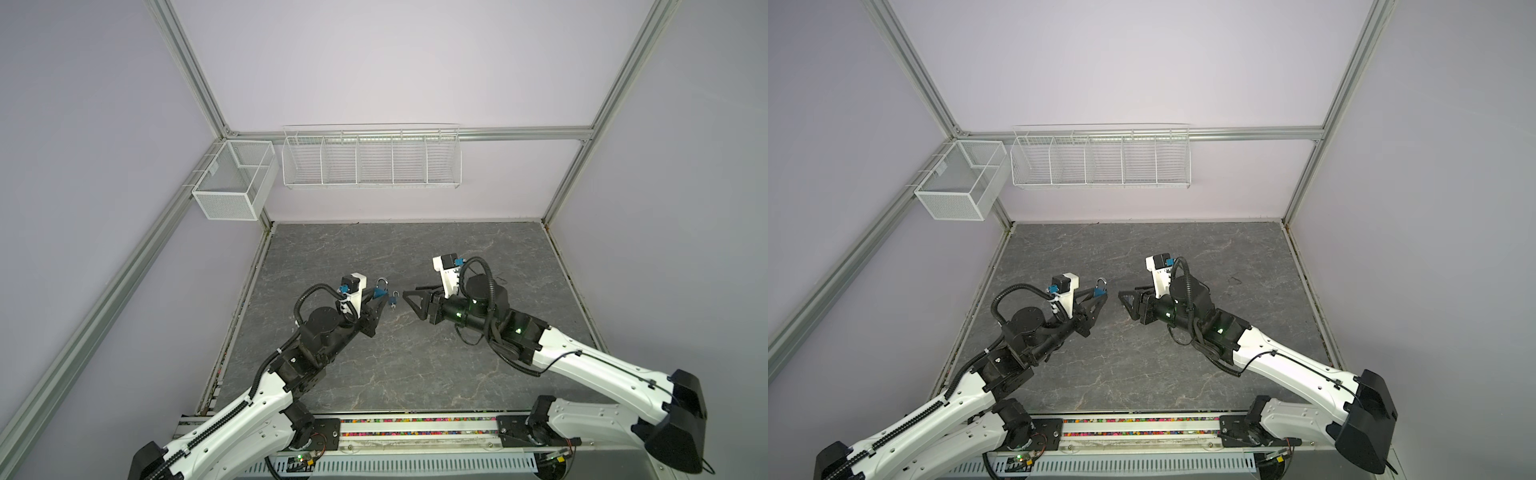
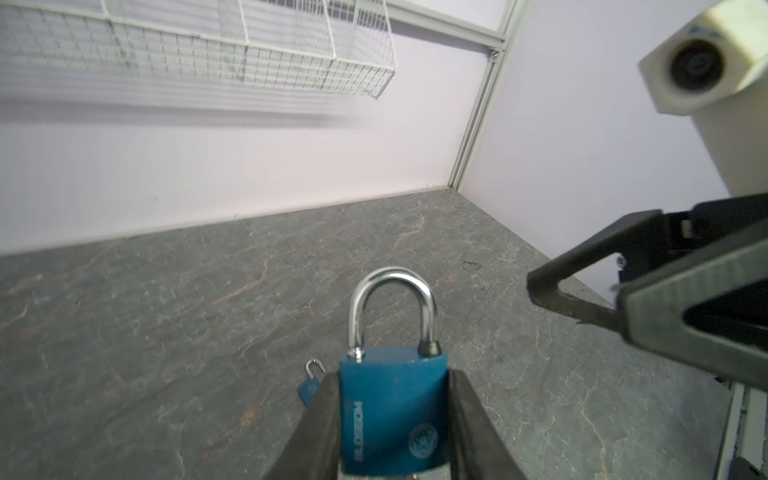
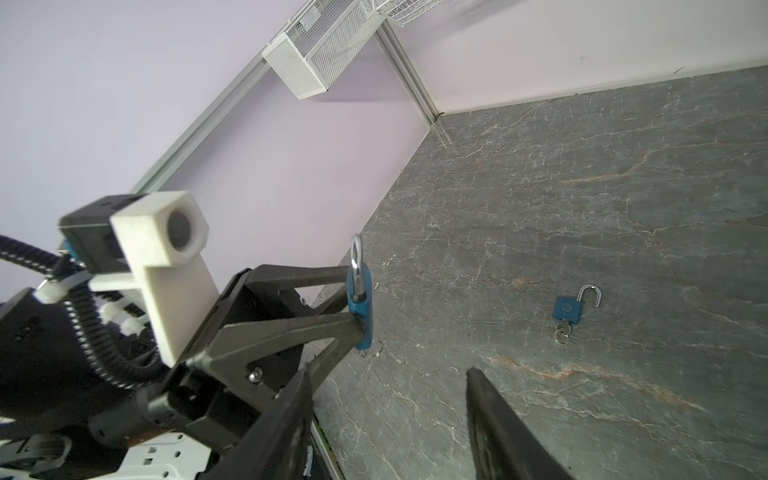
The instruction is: Unlock with the key
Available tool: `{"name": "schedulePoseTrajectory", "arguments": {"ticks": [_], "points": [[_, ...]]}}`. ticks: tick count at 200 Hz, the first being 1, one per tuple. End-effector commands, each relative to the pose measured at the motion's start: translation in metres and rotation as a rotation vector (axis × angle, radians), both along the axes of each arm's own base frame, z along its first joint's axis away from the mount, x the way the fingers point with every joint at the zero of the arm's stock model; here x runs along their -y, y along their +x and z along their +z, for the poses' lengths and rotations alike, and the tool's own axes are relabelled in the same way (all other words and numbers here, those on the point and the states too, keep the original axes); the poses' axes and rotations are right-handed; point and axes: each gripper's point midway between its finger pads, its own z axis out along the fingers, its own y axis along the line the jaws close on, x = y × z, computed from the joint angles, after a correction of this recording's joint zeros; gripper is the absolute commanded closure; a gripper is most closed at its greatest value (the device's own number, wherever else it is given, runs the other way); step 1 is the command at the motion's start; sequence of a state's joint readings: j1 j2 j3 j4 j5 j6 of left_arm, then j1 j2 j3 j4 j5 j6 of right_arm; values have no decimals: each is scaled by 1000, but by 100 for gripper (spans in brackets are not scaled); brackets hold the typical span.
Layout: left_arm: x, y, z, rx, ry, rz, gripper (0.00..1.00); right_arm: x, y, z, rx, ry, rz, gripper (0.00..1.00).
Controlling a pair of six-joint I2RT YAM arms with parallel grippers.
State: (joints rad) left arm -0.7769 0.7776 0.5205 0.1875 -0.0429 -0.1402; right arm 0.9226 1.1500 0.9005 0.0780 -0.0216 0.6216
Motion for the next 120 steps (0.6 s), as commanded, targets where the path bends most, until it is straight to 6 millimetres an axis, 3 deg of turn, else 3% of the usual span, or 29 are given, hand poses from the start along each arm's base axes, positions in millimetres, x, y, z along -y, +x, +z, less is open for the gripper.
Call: {"name": "schedulePoseTrajectory", "arguments": {"ticks": [1, 30, 81, 120], "points": [[2, -12, 63, 266, -101, -53, 100, 5, -3, 0, 99, -7, 24, 42], [-2, -15, 77, 298, -186, -49, 100, 6, -8, -6, 165, 7, 44, 51], [-6, -16, 92, 310, -274, -41, 100, -4, -15, -8, 268, 3, 83, 58], [-22, 15, 97, 95, -438, 124, 100, -10, -20, -2, 368, 24, 54, 69]]}}
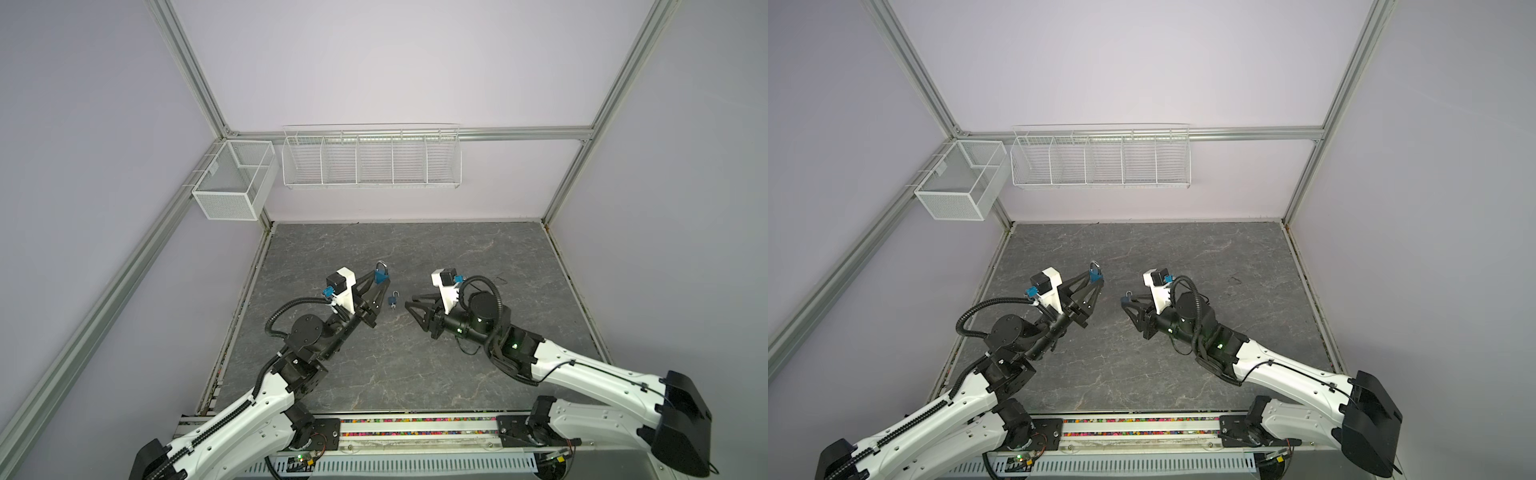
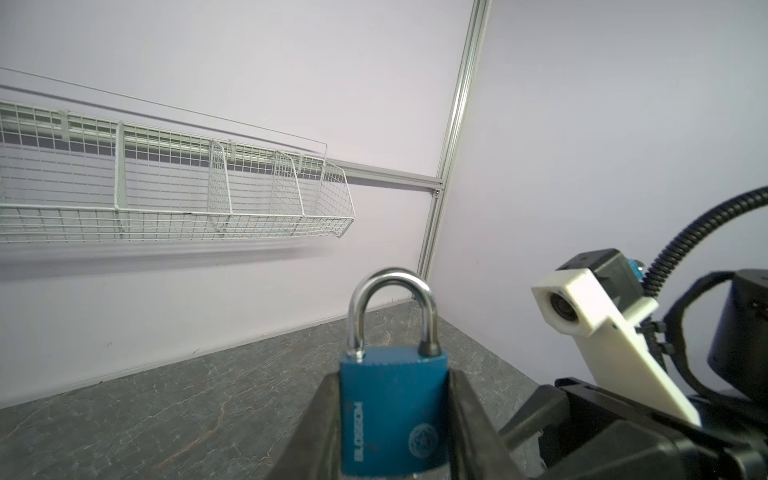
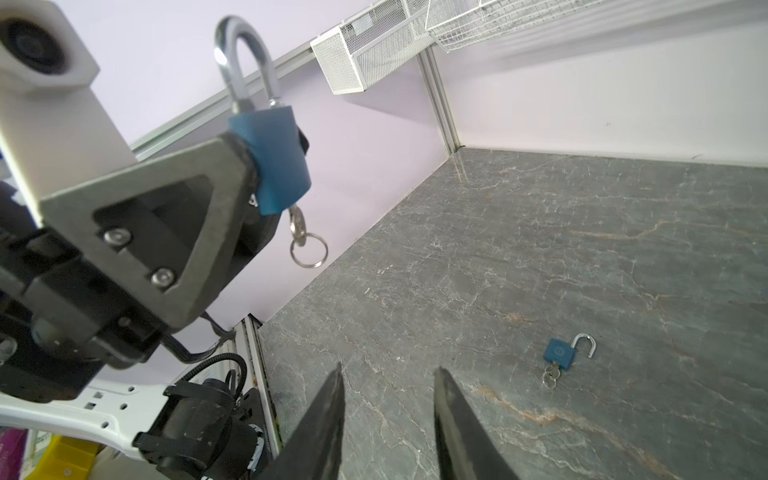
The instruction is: Unlock with the key
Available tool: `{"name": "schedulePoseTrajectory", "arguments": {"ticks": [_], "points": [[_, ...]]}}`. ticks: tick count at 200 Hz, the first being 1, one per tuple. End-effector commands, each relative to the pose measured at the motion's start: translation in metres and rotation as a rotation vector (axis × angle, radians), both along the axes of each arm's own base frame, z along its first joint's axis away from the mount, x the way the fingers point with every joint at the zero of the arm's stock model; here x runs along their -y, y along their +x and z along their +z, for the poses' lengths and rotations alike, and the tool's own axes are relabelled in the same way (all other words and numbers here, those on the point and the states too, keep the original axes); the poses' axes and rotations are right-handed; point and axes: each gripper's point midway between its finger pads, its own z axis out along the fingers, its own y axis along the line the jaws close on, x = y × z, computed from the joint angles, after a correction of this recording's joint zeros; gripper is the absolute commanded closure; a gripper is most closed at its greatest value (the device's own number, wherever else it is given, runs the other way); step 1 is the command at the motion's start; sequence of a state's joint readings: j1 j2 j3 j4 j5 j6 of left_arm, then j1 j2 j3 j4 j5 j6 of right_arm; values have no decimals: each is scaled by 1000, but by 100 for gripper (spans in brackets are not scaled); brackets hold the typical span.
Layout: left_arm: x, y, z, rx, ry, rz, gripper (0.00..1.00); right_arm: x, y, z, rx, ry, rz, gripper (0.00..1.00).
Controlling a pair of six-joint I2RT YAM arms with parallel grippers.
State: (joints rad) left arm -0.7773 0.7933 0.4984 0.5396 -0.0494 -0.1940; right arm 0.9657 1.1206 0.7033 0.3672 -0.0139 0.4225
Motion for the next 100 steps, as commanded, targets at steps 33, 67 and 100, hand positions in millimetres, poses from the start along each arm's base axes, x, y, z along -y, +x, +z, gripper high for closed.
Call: {"name": "schedulePoseTrajectory", "arguments": {"ticks": [33, 67, 100], "points": [[-16, 34, 18, -350, -327, 113, 100, -14, -8, 36, 224, 107, -50, 79], [-4, 32, 19, -373, -397, 32, 100, -29, -5, 49, 279, 111, -88, 82], [-2, 27, 24, -352, -401, 0, 100, -29, 4, 59, 318, 140, -157, 85]]}}
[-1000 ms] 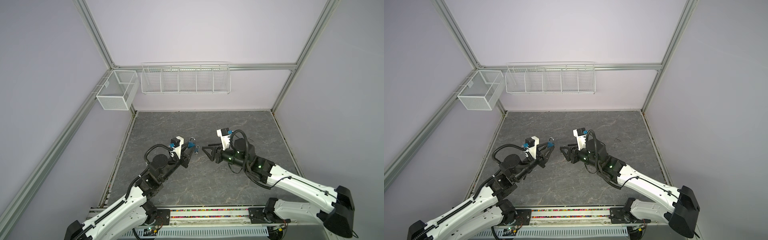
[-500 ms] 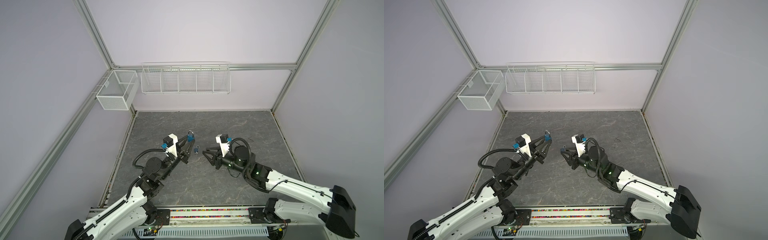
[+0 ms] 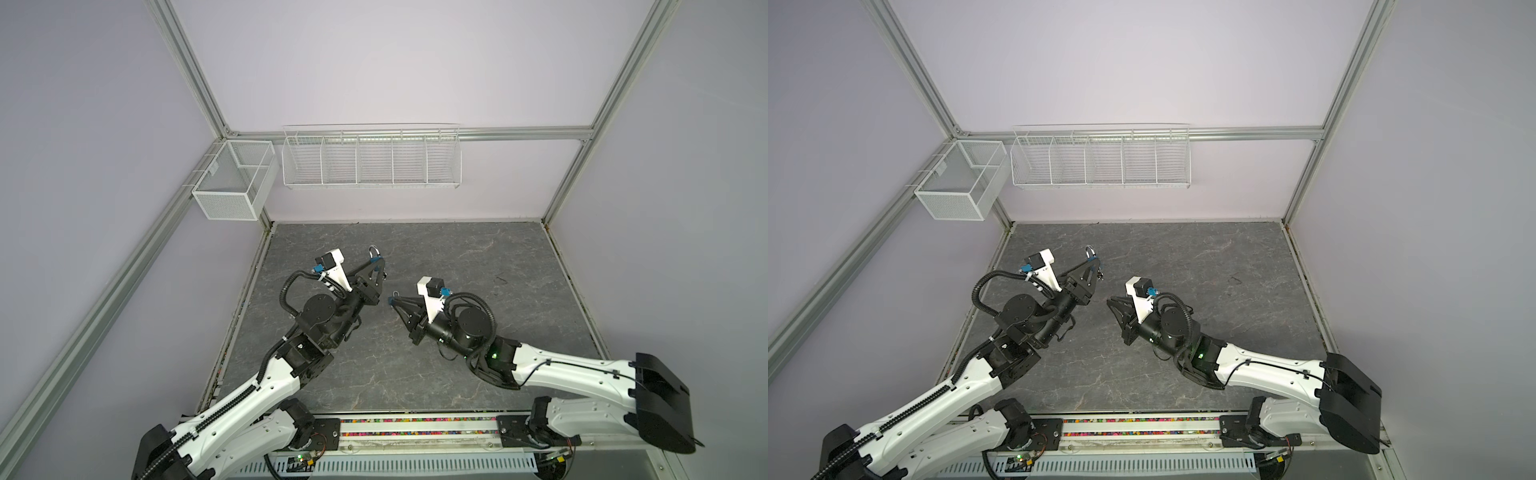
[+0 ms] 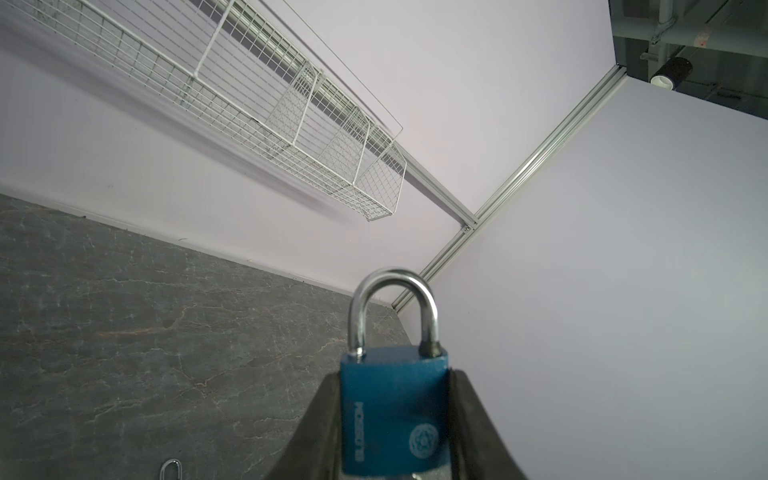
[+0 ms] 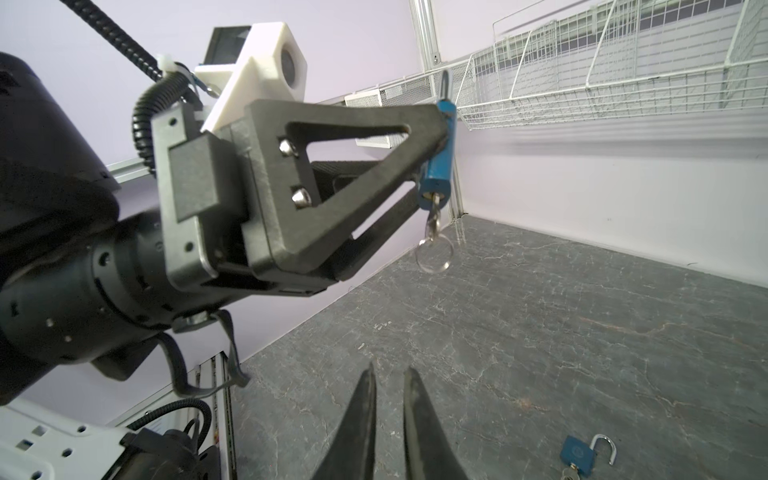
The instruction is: Unlock with the key
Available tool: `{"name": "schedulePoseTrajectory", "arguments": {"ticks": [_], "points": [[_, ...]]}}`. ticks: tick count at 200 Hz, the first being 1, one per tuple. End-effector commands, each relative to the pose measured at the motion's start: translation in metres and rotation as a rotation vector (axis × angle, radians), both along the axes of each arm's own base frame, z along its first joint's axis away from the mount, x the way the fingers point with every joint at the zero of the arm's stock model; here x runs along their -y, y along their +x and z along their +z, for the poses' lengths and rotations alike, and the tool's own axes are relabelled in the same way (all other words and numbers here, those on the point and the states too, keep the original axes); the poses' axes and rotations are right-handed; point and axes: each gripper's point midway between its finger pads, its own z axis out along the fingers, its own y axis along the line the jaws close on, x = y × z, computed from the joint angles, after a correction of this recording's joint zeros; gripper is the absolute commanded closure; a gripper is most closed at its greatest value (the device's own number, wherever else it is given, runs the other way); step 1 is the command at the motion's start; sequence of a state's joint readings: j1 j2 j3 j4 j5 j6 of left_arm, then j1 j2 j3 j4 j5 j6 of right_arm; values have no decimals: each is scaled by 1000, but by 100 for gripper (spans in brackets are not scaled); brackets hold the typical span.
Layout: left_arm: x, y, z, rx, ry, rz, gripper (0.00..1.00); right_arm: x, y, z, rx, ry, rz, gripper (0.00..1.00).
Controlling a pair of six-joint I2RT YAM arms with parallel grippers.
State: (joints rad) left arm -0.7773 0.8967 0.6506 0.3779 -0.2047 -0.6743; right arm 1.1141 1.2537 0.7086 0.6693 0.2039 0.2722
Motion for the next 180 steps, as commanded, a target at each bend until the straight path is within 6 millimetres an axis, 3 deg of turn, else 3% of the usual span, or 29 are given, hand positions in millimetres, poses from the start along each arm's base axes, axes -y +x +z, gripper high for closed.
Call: {"name": "schedulePoseTrajectory", "arguments": {"ticks": [1, 58, 127, 180], "points": [[1, -7, 21, 42, -90, -38, 100, 6, 11, 35, 97, 84, -90, 86], [1, -13, 22, 58, -106, -61, 100, -8, 17, 51, 135, 98, -87, 85], [3, -14, 24, 61, -110, -75, 100, -8, 36, 34, 71, 50, -190, 89], [7, -13, 22, 55, -110, -85, 100, -17, 32, 37, 90, 38, -143, 87]]}}
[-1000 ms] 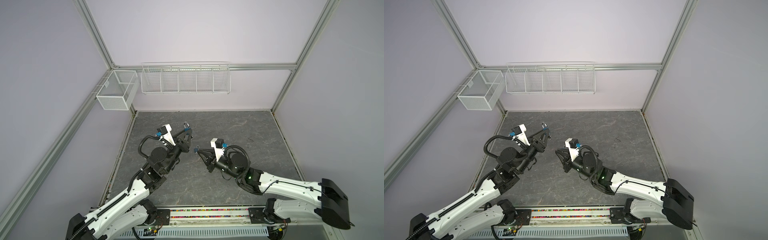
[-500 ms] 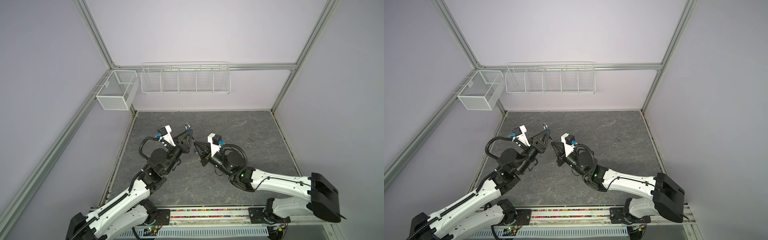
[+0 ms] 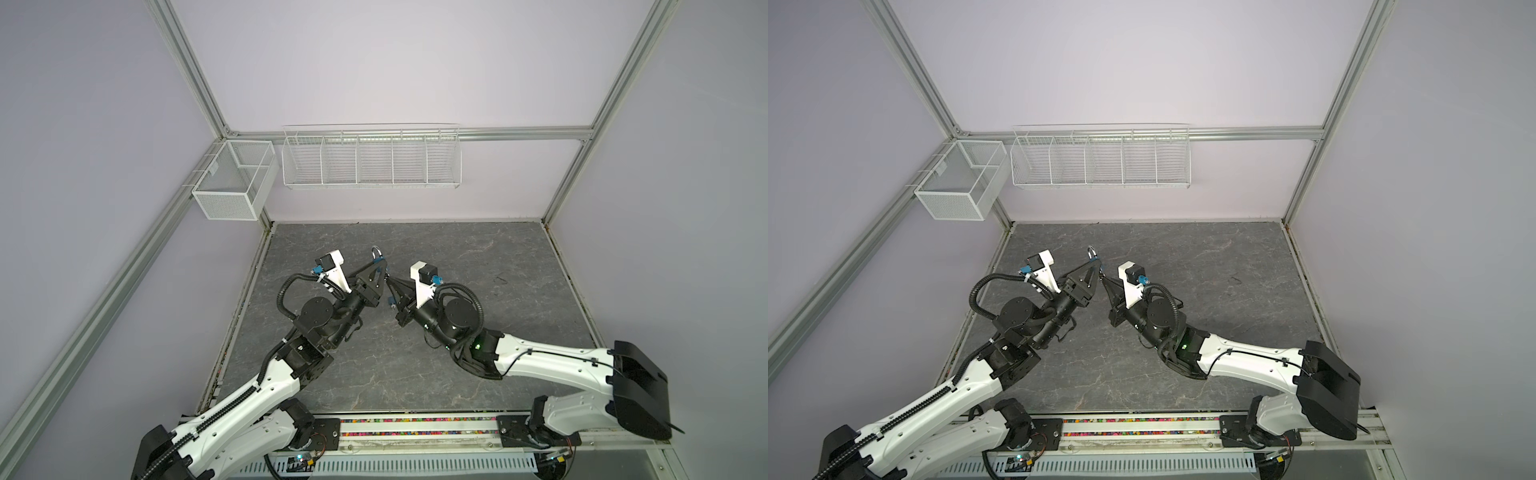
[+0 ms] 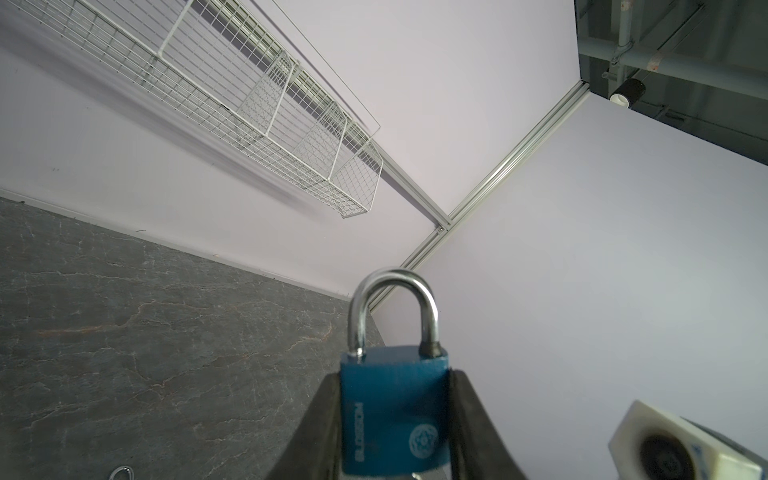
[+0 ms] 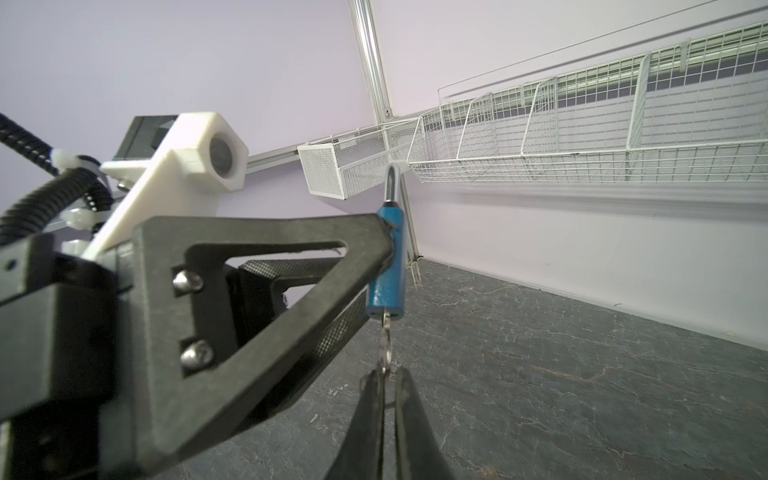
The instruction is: Unlock with the key
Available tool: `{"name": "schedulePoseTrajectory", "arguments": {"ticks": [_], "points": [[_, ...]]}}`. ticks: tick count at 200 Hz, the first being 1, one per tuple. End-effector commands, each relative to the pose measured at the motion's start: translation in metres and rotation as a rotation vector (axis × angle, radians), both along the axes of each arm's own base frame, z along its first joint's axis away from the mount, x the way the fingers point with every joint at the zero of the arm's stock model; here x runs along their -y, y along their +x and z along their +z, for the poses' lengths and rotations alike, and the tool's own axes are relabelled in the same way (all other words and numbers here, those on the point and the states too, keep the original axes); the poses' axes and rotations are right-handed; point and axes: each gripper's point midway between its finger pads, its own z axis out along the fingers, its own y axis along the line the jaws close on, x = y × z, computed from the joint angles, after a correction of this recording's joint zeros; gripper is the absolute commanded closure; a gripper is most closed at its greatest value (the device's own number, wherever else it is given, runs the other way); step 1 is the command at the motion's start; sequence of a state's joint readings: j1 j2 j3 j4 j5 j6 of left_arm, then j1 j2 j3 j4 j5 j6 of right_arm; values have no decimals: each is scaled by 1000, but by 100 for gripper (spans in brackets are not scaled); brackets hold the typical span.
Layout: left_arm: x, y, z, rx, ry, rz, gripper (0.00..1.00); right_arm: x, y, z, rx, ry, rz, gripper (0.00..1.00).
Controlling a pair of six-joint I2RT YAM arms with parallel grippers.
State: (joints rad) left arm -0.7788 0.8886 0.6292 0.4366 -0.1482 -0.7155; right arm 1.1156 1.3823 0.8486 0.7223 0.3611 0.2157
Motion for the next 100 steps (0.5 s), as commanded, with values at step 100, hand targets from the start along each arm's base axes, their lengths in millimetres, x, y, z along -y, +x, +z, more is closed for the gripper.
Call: {"name": "schedulePoseTrajectory", "arguments": {"ticks": [100], "points": [[3, -9, 22, 41, -73, -49, 100, -8, 0, 24, 62, 17, 12, 90]]}}
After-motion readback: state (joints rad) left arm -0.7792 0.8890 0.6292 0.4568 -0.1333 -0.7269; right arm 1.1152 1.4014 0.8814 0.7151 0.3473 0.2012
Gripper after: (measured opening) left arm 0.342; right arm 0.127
